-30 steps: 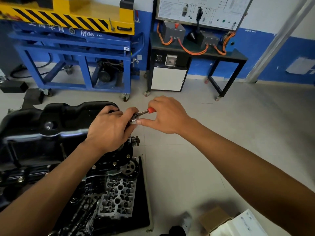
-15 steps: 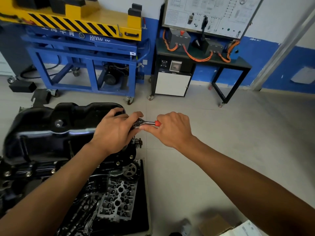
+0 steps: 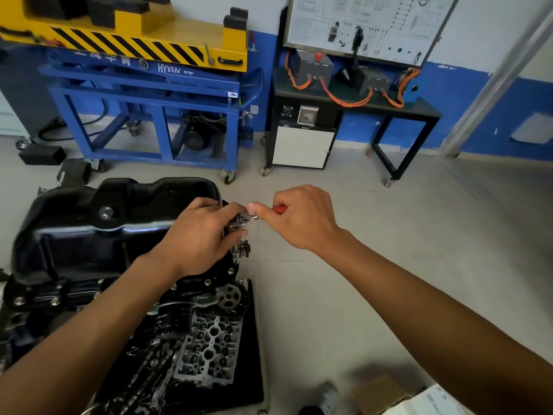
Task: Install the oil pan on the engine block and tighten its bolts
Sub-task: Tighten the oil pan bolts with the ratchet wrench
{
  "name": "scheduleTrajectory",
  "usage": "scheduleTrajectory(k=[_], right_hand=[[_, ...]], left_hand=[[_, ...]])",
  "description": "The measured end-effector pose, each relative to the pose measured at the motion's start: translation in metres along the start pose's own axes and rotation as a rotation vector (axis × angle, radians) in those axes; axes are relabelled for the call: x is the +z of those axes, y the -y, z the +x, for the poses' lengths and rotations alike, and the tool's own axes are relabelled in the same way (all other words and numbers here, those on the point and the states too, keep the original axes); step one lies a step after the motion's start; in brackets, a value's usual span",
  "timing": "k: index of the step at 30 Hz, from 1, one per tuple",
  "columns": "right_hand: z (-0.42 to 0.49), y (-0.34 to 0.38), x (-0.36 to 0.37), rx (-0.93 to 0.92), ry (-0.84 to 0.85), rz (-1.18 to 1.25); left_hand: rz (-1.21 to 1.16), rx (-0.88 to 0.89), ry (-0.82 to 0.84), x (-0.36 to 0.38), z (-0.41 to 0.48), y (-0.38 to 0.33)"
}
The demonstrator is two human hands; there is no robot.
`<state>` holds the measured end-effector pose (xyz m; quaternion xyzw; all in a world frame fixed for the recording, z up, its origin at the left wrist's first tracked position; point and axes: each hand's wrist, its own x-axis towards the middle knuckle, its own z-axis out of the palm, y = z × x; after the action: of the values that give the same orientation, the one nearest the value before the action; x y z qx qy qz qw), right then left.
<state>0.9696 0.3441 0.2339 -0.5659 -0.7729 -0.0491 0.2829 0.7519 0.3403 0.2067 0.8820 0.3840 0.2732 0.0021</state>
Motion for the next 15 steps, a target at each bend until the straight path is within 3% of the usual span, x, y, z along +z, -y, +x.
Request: scheduleTrajectory(k=[15], right_hand=[[-0.018,0.017,-0.001,0.1,0.013,0.047]], left_hand=[[-0.058,0.014,0.02,-0.012,-0.015,-0.007]])
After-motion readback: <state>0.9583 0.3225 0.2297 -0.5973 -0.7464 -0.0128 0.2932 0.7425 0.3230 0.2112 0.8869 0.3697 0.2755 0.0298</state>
